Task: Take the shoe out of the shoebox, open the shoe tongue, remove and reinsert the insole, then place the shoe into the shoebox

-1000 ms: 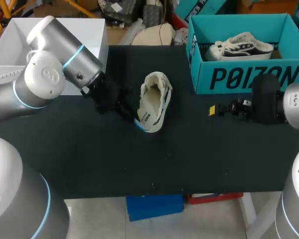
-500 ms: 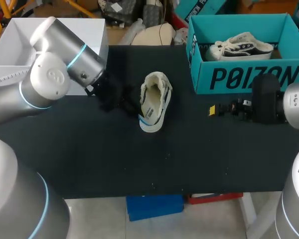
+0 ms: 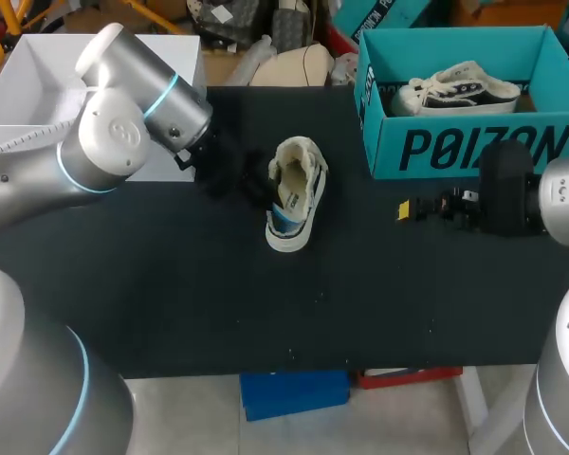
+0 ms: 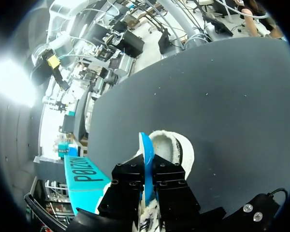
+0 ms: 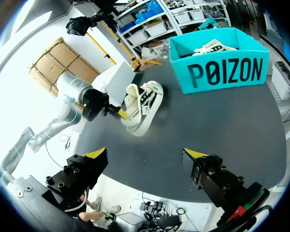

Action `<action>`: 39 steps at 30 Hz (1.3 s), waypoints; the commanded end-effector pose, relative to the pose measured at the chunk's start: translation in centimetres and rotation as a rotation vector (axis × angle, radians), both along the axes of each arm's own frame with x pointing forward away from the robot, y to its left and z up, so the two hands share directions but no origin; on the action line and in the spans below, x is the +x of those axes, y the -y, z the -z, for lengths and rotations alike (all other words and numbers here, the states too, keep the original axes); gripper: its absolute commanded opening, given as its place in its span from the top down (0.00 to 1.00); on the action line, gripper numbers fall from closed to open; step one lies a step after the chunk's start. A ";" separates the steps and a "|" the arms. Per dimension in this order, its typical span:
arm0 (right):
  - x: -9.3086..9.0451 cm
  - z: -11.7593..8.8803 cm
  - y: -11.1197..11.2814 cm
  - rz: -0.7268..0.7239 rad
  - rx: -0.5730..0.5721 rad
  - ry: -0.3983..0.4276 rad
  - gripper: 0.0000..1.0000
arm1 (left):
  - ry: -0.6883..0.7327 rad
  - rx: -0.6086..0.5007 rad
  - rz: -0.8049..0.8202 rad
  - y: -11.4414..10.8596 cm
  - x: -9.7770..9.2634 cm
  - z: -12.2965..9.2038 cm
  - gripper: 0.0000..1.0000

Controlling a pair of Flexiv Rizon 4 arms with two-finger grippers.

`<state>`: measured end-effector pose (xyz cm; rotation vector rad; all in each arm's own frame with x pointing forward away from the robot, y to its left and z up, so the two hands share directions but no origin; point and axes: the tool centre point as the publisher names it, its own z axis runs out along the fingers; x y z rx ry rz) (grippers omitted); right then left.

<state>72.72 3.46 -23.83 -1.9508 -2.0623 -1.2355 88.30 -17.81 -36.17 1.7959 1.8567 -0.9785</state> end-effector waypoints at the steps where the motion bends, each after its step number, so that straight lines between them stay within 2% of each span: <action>1: 0.0 0.0 0.0 -0.001 0.001 -0.001 0.00 | -0.006 0.002 0.007 0.9 1.2 0.7 1.00; 8: 0.0 0.0 0.0 -0.001 0.001 -0.001 0.00 | 0.004 0.025 -0.005 1.2 2.0 1.3 1.00; 13: 0.0 0.0 0.0 -0.001 0.001 -0.001 0.00 | 0.011 0.053 0.013 1.5 1.8 1.4 1.00; 14: 0.0 0.0 0.0 -0.001 0.001 -0.001 0.00 | 0.018 0.065 0.024 1.5 1.6 1.4 0.93; 15: 0.0 0.0 0.0 -0.001 0.001 -0.001 0.00 | 0.019 0.073 0.031 1.6 1.5 1.4 0.79; 18: 0.0 0.0 0.0 -0.001 0.001 -0.001 0.00 | 0.020 0.114 0.063 1.8 0.8 1.9 0.69; 23: 0.0 0.0 0.0 -0.001 0.001 -0.001 0.00 | 0.007 0.143 0.081 1.8 -0.1 2.3 0.65; 24: 0.0 0.0 0.0 -0.001 0.001 -0.001 0.00 | 0.005 0.146 0.079 1.6 -0.2 2.2 0.60; 26: 0.0 0.0 0.0 -0.001 0.001 -0.001 0.00 | 0.008 0.153 0.076 1.1 -0.3 1.5 0.58; 30: 0.0 0.0 0.0 -0.001 0.001 -0.001 0.00 | 0.035 0.166 0.062 -0.6 -0.3 -1.1 0.54; 36: 0.0 0.0 0.0 -0.001 0.001 -0.001 0.00 | 0.079 0.180 0.045 -1.6 0.1 -3.2 0.56; 38: 0.0 0.0 0.0 -0.001 0.001 -0.001 0.00 | 0.088 0.189 0.054 -1.4 0.3 -3.3 0.76; 39: 0.0 0.0 0.0 -0.001 0.001 -0.001 0.00 | 0.102 0.209 0.068 -1.2 0.3 -3.1 0.82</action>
